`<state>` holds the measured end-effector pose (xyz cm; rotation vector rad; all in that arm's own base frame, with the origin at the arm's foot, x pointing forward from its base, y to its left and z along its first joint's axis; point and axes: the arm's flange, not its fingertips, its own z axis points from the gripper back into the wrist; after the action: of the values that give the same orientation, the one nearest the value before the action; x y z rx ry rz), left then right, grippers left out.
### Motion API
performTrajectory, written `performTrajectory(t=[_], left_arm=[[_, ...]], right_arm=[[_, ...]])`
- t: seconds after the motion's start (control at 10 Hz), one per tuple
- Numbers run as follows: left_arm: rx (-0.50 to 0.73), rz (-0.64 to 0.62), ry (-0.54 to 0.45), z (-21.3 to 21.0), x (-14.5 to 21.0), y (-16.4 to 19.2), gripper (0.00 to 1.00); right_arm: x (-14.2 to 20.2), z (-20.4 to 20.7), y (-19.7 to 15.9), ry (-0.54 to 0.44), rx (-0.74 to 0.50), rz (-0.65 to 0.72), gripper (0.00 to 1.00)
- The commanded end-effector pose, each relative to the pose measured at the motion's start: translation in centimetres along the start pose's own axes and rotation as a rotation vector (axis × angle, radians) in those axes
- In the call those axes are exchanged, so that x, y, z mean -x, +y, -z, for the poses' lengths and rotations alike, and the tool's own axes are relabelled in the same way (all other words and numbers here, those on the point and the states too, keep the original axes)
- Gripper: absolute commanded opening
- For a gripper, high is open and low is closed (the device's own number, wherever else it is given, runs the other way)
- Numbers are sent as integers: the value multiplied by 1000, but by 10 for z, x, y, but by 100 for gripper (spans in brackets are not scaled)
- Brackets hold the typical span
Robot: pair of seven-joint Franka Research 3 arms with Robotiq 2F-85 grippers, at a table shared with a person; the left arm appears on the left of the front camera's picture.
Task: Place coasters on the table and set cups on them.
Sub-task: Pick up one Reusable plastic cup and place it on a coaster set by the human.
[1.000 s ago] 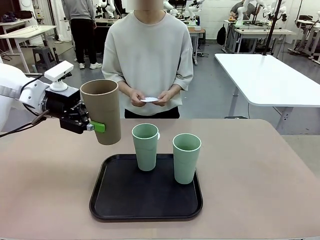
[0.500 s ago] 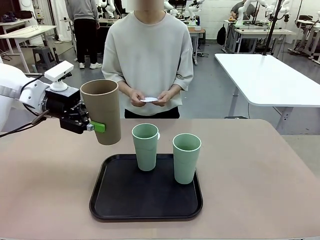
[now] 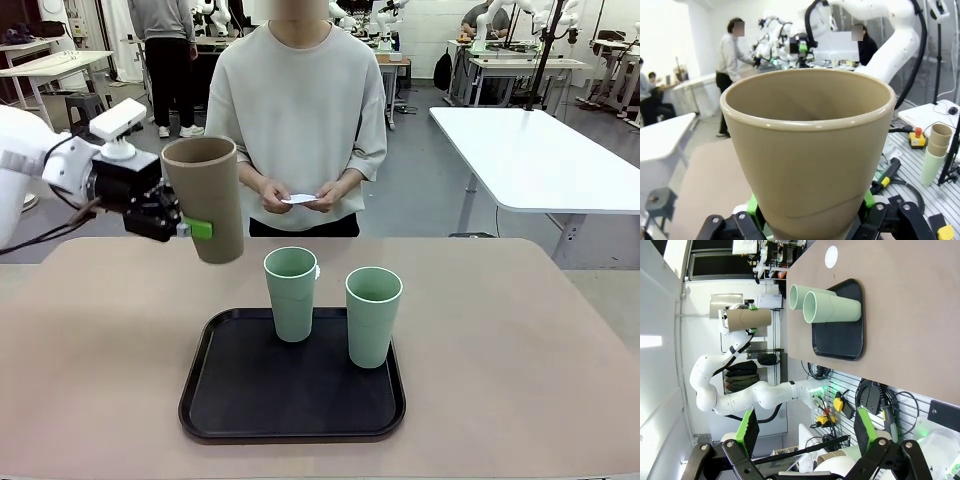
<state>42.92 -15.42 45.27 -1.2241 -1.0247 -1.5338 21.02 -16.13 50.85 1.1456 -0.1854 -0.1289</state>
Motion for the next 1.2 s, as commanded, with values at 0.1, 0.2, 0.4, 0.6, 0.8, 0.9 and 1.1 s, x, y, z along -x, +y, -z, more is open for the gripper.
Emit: performTrajectory(t=[0.1,0.2,0.4,0.6,0.8,0.9,1.1], left_arm=[[-63,-7,-47,-18,-17,59,84],[-99,1,-45,-22,-20,78,84],[-143,1,-26,-19,-14,114,84],[-169,-22,-13,-6,2,149,84],[-171,-44,-1,9,18,170,84],[-170,-43,-4,16,25,178,84],[-164,-69,-37,24,40,191,84]], right_arm=[[-2,0,1,-4,-24,-3,100],[-2,0,1,-4,-24,-3,100],[-2,0,1,-4,-24,-3,100],[-2,0,1,-4,-24,-3,100],[-2,0,1,-4,-24,-3,100],[-2,0,1,-4,-24,-3,100],[-2,0,1,-4,-24,-3,100]])
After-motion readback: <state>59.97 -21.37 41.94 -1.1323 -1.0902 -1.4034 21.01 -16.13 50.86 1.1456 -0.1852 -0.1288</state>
